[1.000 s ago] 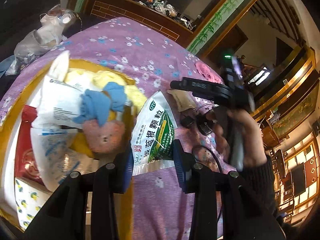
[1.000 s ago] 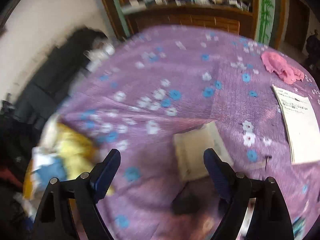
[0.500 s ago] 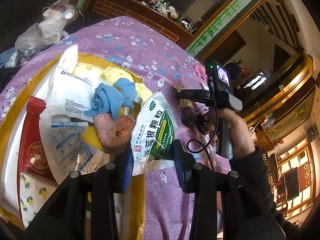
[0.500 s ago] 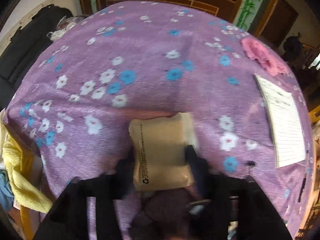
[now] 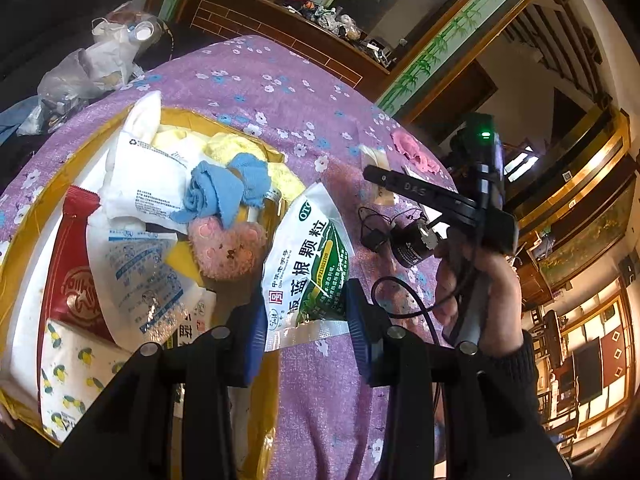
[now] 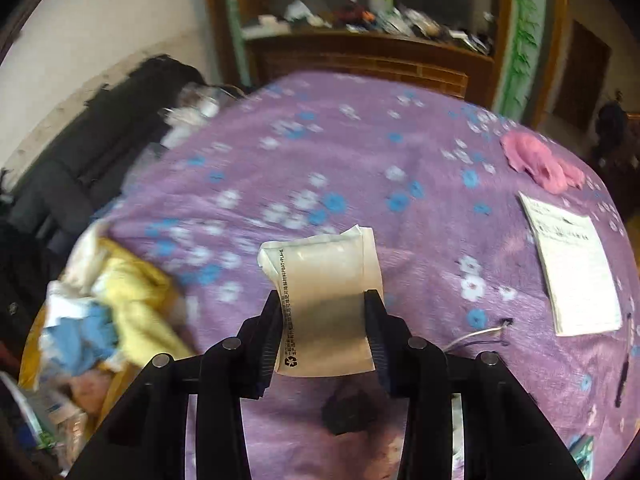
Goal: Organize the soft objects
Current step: 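Carry granule packet to box with left tool while right tool grasps beige pouch, then drop granule packet into box with left tool while right tool drops beige pouch in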
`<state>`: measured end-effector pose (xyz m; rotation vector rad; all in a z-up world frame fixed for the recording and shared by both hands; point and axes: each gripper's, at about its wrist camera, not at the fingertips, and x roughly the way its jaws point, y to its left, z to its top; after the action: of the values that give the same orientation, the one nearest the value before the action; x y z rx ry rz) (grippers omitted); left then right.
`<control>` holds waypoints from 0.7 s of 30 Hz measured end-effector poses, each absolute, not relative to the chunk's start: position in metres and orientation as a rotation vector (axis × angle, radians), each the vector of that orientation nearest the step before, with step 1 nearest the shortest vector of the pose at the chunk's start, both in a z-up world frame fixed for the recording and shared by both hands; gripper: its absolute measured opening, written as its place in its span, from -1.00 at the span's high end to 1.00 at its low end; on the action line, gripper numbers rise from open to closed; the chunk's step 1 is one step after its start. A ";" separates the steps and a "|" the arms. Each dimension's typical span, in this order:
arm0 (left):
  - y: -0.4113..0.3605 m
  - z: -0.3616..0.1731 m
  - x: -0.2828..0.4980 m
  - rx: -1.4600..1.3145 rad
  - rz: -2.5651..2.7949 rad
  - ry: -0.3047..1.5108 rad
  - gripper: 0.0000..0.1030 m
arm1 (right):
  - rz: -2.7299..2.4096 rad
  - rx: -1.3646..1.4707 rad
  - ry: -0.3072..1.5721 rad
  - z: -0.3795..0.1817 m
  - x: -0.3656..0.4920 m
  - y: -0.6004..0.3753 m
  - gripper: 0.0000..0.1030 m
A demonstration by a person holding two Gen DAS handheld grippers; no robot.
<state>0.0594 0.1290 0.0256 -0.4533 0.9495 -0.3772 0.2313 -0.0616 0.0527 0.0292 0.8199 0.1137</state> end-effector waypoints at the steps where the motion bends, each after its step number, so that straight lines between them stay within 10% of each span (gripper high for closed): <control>1: 0.129 0.026 0.058 -0.450 -0.375 0.945 0.34 | 0.164 0.046 0.806 0.055 0.224 -0.057 0.25; 21: 0.192 0.015 0.033 -0.452 -0.187 0.955 0.34 | 0.627 0.061 0.772 0.050 0.146 0.021 0.21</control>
<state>0.0332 0.1918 0.0151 -0.4524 0.9554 -0.1866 0.1456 0.0206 0.0499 0.0609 0.7718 0.6268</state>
